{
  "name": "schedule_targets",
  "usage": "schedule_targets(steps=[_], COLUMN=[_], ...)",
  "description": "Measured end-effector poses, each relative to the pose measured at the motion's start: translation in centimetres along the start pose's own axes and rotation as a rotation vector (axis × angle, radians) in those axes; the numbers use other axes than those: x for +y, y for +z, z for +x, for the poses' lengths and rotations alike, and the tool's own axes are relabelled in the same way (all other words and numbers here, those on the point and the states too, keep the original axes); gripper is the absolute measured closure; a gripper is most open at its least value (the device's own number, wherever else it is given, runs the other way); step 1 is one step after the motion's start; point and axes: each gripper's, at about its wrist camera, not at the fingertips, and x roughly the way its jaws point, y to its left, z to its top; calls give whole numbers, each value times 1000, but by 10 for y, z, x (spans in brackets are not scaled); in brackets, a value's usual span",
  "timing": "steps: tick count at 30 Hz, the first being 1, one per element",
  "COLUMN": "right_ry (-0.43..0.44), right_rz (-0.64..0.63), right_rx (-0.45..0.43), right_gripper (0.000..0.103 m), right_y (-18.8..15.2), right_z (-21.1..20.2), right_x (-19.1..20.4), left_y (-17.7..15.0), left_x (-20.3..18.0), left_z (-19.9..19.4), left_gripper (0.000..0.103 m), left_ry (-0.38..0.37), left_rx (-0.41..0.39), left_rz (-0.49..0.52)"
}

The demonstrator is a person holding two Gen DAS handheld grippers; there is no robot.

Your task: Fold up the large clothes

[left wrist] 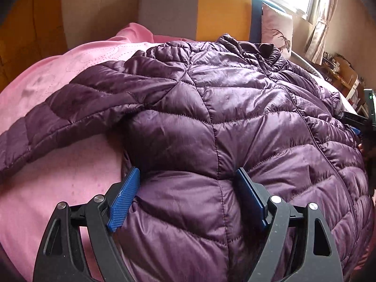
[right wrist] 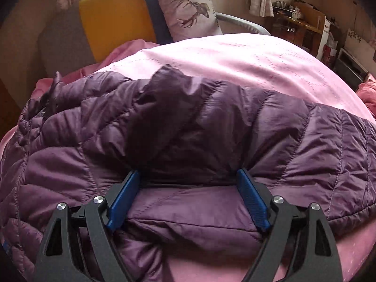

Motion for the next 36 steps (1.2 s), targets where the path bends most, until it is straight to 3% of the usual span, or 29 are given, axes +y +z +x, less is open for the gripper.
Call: schedule_targets(steps=[4,8,13,17,19,21,24,26,27,28,30,36], right_ry=[-6,47,80,-2,-36,-17,-39,-63,-76,-81,-83,9], right_rz=[-8,65,235,438,577,687,755,805,822,825,790,495], right_rx=[-4,-42,-123,-128,-142,-167,-194,-190,-183,-178,-170,-252], right_gripper=[20,20,17,17,34,35,36,49,63,74,85,89], right_y=[3,-2,-22,-49,-59,-61,-51,-44,-42,-38,-29,11], right_z=[-1,-26,-82,-104,-111,-119,-123,-122,-123,-122,-125,-137], right_x=[-6,-23,-91,-163,-205,-232,-256,-271,-279,-281,-283,-208], left_y=[-7,-8,-6,-5,-6,-6,-6,-6,-6,-6,-6,-6], left_x=[-1,0,1,1,1,2,1,1,1,1,2,2], left_z=[-4,-6,-7,-7,-7,-7,-7,-6,-6,-6,-5,-6], left_gripper=[22,22,18,14,12,12,11,10,10,10,9,8], left_ry=[5,1,-19,-32,-42,-47,-50,-53,-54,-57,-60,-62], left_rx=[-21,-30,-35,-33,-33,-33,-32,-31,-31,-32,-34,-36], left_rz=[-7,-25,-33,-35,-37,-39,-37,-36,-36,-37,-39,-40])
